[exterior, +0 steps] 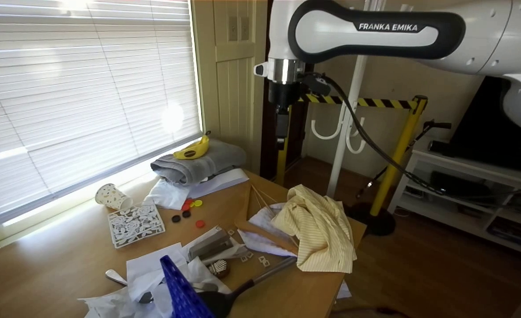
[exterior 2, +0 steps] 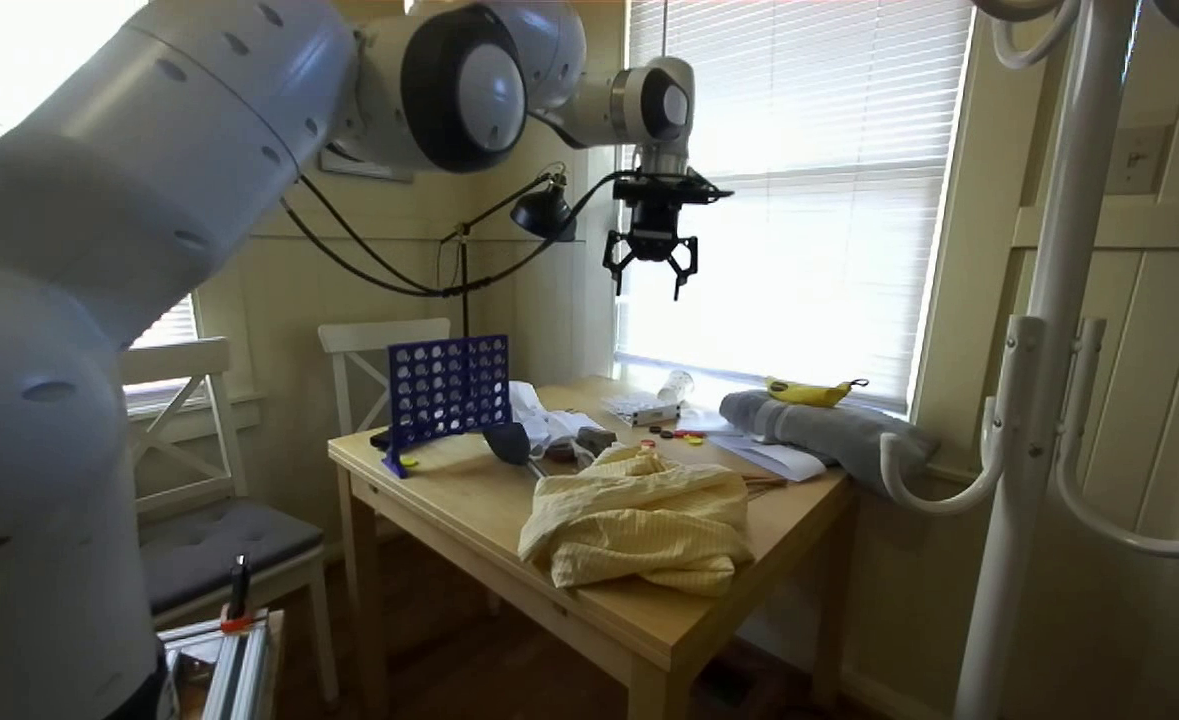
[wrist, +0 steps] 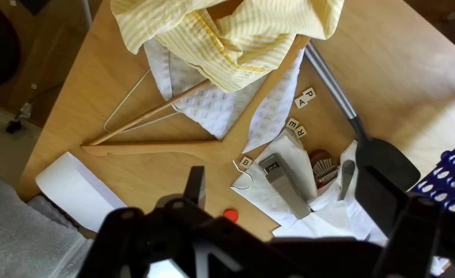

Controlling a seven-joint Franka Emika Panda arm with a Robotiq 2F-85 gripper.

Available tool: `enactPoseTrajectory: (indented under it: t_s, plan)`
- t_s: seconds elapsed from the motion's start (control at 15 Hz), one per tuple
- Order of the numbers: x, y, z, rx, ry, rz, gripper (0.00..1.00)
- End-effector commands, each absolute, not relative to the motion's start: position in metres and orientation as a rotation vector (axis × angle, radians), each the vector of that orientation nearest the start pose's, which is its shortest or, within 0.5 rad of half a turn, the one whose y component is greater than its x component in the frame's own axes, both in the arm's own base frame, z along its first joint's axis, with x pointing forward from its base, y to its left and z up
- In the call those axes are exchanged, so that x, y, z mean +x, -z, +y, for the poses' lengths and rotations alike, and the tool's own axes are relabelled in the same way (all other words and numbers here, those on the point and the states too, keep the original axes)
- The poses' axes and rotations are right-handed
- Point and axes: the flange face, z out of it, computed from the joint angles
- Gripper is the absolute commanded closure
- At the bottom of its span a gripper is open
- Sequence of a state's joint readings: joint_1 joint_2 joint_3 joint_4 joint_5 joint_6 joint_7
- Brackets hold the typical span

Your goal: Hang the white towel on the coat rack

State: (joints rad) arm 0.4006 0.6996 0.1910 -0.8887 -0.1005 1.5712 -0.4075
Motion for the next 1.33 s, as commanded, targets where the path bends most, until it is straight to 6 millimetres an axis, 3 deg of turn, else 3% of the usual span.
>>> enactPoseTrajectory:
  t_s: [0.0,0.2,0.27,0.33,0.73,1.27]
  plan:
    - [0.668,-0.462,0.368,-2.586,0.029,-1.616,0.0]
    - [0.678,-0.436,0.367,-2.433,0.009,-1.74,0.0]
    - [0.677,-0.447,0.368,-2.375,0.046,-1.782,0.0]
    - [0.672,-0.434,0.369,-2.487,-0.012,-1.737,0.0]
    - [0.675,-0.447,0.369,-2.42,0.046,-1.783,0.0]
    - [0.664,-0.423,0.372,-2.777,-0.138,-1.177,0.0]
